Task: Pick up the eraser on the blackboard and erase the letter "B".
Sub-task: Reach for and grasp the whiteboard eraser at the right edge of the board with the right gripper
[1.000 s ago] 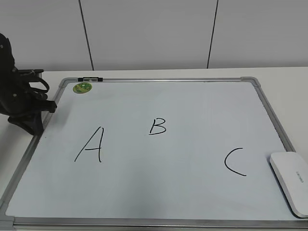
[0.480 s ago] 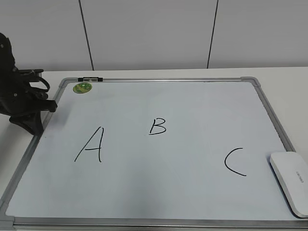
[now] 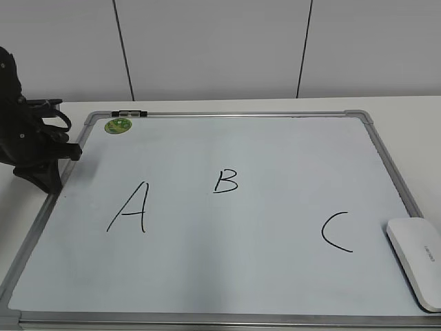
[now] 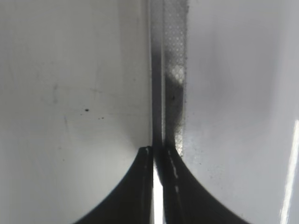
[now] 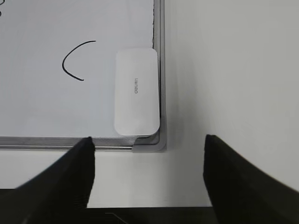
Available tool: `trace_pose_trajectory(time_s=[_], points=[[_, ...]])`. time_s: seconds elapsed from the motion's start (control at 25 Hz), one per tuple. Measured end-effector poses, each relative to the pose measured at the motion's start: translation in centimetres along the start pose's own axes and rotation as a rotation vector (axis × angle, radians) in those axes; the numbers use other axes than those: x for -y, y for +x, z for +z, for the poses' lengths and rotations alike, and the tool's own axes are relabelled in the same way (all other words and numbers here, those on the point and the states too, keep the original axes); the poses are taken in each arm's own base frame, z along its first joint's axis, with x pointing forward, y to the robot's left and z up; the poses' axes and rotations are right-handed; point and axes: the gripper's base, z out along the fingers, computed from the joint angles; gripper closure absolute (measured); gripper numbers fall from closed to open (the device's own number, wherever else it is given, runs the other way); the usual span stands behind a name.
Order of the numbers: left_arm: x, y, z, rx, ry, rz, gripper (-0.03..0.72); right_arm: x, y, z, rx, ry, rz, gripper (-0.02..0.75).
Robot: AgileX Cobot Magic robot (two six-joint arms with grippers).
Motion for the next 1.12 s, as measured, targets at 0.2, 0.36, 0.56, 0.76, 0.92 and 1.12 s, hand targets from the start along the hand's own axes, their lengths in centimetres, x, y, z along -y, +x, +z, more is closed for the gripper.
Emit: trace_pose_trajectory(time_s=[0.2, 0.36, 0.56, 0.76, 0.92, 1.12], points=[[0.0, 0.0, 0.0, 0.000, 0.000, 0.000, 0.669, 0.0, -2.5, 3.6, -0.128, -0.019, 0.019, 0.204], [0.0, 0.0, 0.0, 0.000, 0.000, 0.000, 0.669, 0.0, -3.5, 6.3, -0.212, -0.031, 0.036, 0.204], [0.0, 0.0, 0.0, 0.001, 0.000, 0.000, 0.669, 0.0, -4.1, 9.1, -0.345, -0.036, 0.047, 0.204], [0.0, 0.0, 0.0, 0.000, 0.000, 0.000, 0.669, 0.1, -4.2, 11.7, -0.464, -0.043, 0.054, 0.204], [0.0, 0.0, 0.0, 0.000, 0.000, 0.000, 0.669, -0.3, -4.0, 13.2, -0.528, -0.051, 0.024, 0.204], [0.0, 0.0, 0.0, 0.000, 0.000, 0.000, 0.669, -1.2, -3.9, 15.4, -0.574, -0.067, -0.026, 0.204]])
